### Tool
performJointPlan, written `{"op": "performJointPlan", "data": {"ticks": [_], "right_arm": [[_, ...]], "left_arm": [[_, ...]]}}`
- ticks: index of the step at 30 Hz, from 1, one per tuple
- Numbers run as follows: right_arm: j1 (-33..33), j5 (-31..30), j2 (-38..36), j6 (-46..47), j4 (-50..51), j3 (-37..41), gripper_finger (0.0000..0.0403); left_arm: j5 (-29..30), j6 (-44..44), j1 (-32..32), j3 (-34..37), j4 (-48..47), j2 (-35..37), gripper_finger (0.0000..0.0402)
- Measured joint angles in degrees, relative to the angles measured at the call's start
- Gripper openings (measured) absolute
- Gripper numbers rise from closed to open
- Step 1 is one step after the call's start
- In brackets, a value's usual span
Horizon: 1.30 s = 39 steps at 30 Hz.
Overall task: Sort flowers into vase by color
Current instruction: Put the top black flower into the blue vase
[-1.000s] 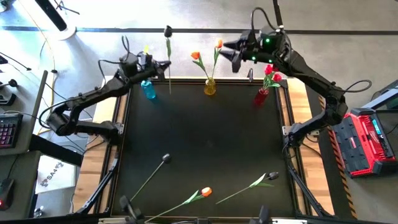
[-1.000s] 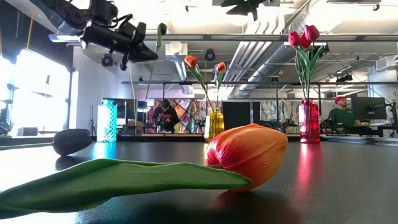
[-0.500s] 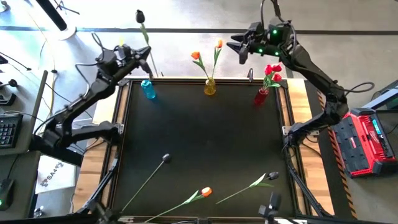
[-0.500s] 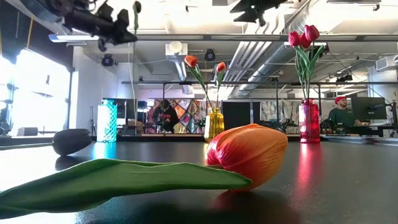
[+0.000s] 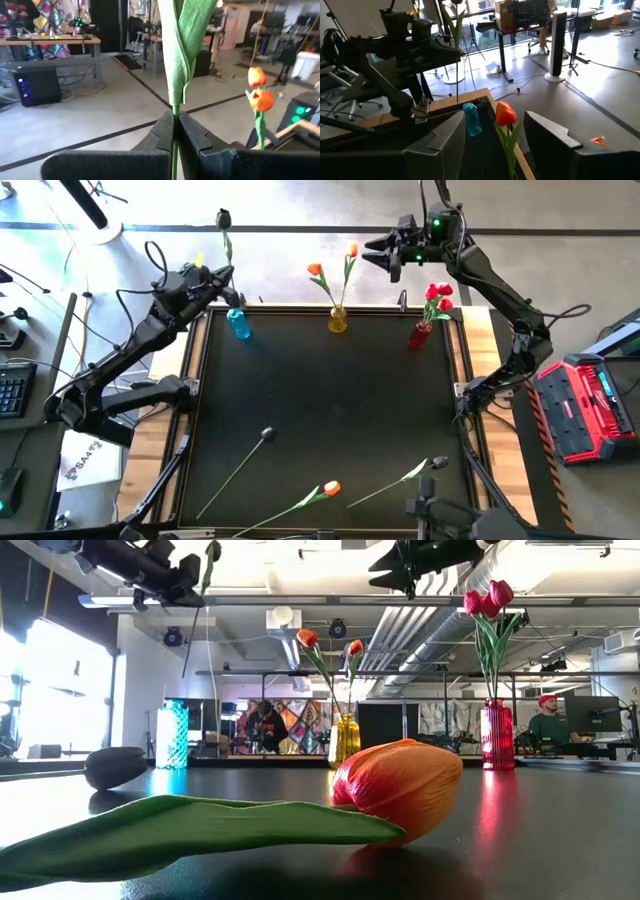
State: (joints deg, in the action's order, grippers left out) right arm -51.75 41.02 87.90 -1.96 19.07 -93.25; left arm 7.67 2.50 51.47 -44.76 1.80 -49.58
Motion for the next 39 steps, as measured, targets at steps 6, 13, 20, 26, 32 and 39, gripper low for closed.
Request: {"op": "performJointPlan", "data": {"ticks": [6, 13, 20, 26, 32, 39], "right_arm": [[-0.04, 1.71, -0.04, -0.95, -0.07, 0.00, 0.0190], [-0.04, 2.73, -0.07, -1.80, -0.11, 0.00, 0.0190], [-0.77, 2.73, -0.09, -0.94, -0.09, 0.00, 0.0190], [-0.90, 2.69, -0.09, -0.50, -0.09, 0.00, 0.0190], [-0.90, 2.69, -0.09, -0.46, -0.09, 0.00, 0.0190], [-0.90, 2.69, -0.11, -0.46, -0.09, 0.00, 0.0190]], "left_arm": [[4.98, 0.01, -1.67, 8.43, 8.93, 3.25, 0.0000], [7.01, -4.65, -1.25, 16.90, 24.84, 4.33, 0.0000], [8.48, -5.03, -0.82, 18.08, 23.45, 4.17, 0.0000], [10.70, -7.19, -0.62, 18.08, 23.07, 4.15, 0.0000], [10.73, -4.24, 0.40, 18.08, 18.27, 4.13, 0.0000], [10.81, -1.18, 1.16, 18.10, 15.93, 4.13, 0.0008]]}}
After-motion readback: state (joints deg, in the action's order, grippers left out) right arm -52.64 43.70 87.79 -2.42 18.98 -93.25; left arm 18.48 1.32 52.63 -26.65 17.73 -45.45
